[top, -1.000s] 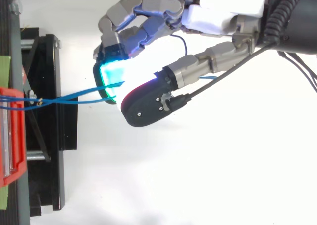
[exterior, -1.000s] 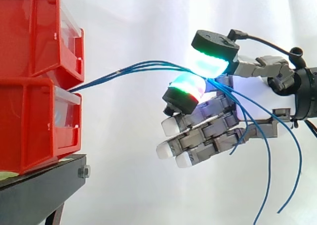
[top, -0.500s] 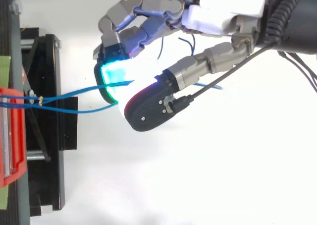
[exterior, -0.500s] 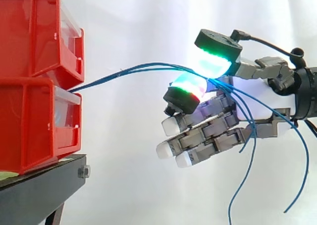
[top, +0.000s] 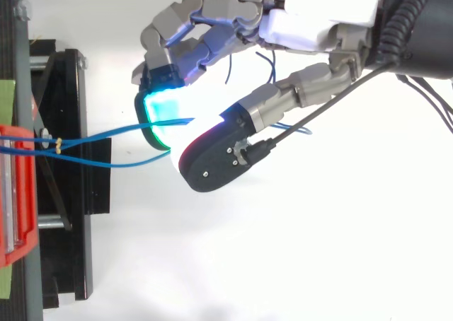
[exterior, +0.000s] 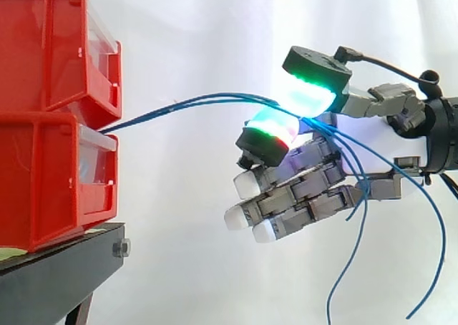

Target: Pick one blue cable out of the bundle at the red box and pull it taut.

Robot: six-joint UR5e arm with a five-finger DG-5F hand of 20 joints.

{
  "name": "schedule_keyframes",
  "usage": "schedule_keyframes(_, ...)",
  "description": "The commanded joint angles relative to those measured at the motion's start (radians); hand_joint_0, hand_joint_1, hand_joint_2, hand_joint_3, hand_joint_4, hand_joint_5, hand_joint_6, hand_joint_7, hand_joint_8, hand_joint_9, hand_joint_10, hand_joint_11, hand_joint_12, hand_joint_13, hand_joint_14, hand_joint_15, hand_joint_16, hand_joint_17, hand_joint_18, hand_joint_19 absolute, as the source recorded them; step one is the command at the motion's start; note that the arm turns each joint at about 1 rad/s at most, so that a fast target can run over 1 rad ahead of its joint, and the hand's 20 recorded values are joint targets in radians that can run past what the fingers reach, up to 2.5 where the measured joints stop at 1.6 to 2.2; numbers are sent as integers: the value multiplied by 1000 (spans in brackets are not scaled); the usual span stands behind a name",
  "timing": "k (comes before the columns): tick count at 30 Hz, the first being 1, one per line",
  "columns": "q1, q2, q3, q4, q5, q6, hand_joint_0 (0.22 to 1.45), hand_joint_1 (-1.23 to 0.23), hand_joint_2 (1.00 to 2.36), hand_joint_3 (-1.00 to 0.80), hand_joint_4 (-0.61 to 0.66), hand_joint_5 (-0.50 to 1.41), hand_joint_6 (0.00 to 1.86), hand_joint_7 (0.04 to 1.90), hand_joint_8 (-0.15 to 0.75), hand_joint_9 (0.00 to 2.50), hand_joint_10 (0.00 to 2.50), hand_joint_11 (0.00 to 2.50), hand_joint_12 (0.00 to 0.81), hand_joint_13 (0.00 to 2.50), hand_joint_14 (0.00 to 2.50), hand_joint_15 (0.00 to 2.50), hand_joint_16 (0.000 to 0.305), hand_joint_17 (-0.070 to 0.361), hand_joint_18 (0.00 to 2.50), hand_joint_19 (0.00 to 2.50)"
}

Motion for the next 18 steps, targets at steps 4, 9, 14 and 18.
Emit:
schedule_keyframes(4, 0, 1, 2, 0, 0, 3, 796, -958, 1000, -500, -62, -200, 903, 1129, 124, 636, 7, 285, 339, 378, 5, 125, 51, 114, 397, 133)
schedule_keyframes(9, -1, 1, 5, -1, 1, 4, 805, -965, 1000, -500, -70, -206, 904, 1088, 115, 617, 6, 276, 332, 361, 5, 108, 48, 109, 376, 117)
schedule_keyframes(14, 0, 0, 5, 0, 1, 1, 730, -972, 1000, -500, -69, -210, 904, 1031, 107, 597, 6, 273, 329, 353, 5, 115, 46, 104, 368, 106)
schedule_keyframes(18, -1, 0, 3, -1, 1, 1, 559, -982, 1000, -500, -39, -205, 892, 1016, 125, 618, 6, 284, 343, 343, 5, 121, 49, 110, 346, 138)
